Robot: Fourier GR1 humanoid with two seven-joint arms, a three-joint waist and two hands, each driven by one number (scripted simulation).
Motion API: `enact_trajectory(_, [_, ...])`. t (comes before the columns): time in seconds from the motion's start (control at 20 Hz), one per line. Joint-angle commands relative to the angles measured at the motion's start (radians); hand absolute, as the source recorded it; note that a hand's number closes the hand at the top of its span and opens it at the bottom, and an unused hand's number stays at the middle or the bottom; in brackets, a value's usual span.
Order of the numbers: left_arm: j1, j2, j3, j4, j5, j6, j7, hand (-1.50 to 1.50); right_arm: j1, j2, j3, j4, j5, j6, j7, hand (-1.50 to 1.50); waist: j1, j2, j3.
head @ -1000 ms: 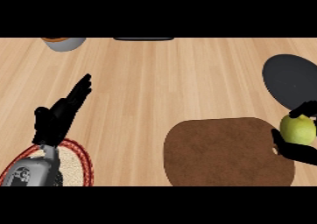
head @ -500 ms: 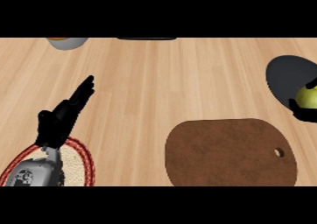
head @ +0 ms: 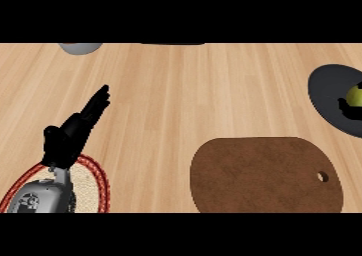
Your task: Pick the lemon from the cutting board and place it in the pan
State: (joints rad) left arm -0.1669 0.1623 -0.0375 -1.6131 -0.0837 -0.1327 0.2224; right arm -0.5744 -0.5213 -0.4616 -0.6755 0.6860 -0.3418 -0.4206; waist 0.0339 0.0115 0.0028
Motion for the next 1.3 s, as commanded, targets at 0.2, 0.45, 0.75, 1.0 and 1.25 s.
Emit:
enact_trajectory(0.2, [-0.038,-0.019,-0.008,0.057,-0.036,0.017,-0.029,0.0,-0.124,-0.094,-0.07,0.351,-0.02,-0.094,-0.198,1.5,0.009,0.008,0.002])
enact_trajectory(0.45, [-0.01,-0.036,-0.023,0.035,-0.045,0.025,-0.029,0.0,-0.174,-0.136,-0.08,0.424,-0.018,-0.097,-0.222,1.5,0.017,0.01,0.002])
enact_trajectory(0.75, [-0.041,-0.029,-0.023,0.013,-0.003,-0.018,-0.016,0.0,-0.207,-0.156,-0.021,0.547,0.058,0.044,0.047,-1.5,0.064,0.028,0.006])
enact_trajectory(1.0, [-0.056,-0.027,-0.018,0.002,-0.008,-0.009,0.008,0.0,-0.225,-0.159,-0.105,0.531,-0.033,0.102,-0.046,-1.5,0.056,0.027,0.009])
enact_trajectory(1.25, [-0.025,-0.007,-0.007,-0.004,0.002,-0.029,-0.007,0.0,-0.226,-0.158,-0.243,0.516,-0.177,0.169,-0.151,-1.5,0.048,0.024,0.011])
